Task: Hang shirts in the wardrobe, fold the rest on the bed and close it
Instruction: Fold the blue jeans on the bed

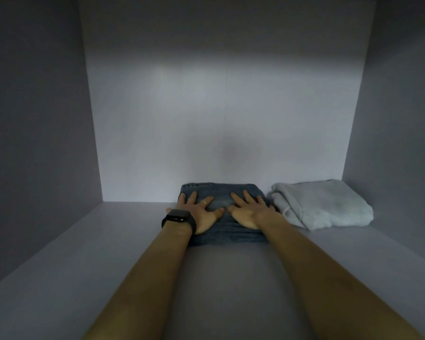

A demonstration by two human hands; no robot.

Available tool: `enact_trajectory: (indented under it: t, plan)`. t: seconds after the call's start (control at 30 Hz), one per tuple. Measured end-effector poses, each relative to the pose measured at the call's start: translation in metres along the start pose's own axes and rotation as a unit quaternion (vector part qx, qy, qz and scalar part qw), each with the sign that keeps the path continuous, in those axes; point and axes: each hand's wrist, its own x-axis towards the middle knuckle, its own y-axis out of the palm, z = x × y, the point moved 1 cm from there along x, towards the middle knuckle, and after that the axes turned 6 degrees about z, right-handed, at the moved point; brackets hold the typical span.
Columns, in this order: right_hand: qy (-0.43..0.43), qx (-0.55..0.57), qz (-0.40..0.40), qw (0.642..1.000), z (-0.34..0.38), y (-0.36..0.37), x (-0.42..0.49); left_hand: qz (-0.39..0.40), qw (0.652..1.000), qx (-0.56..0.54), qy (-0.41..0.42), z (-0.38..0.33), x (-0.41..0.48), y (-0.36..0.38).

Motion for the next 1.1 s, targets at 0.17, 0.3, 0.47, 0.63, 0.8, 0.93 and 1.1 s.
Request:
enact_trajectory:
  t: [0.17, 0.3, 0.47, 0.63, 0.8, 0.93, 1.1]
  plan:
    - [-0.009, 0.008, -0.063, 0.998, 0.008, 0.000, -0.012, -0.020, 0.999, -0.025, 0.012, -0.001, -0.006, 0.000]
    - [-0.025, 0.016, -0.115, 0.993, 0.009, 0.001, -0.061, -0.094, 0.995, 0.025, 0.032, -0.007, -0.026, -0.009]
    - [-0.037, 0.058, -0.146, 0.987, -0.017, 0.014, -0.151, -0.136, 0.980, 0.056, 0.136, -0.040, -0.071, -0.017]
    - [0.013, 0.080, -0.219, 0.972, -0.054, 0.028, -0.267, -0.142, 0.946, 0.076, 0.282, -0.100, -0.145, -0.004]
    - [0.069, 0.092, -0.323, 0.939, -0.095, 0.082, -0.423, -0.176, 0.882, 0.033, 0.436, -0.168, -0.260, 0.048]
    - [0.158, 0.099, -0.381, 0.906, -0.117, 0.157, -0.566, -0.162, 0.820, -0.005, 0.549, -0.214, -0.367, 0.125]
    - [0.329, 0.104, -0.383, 0.857, -0.126, 0.273, -0.754, -0.043, 0.750, 0.001, 0.660, -0.269, -0.519, 0.253]
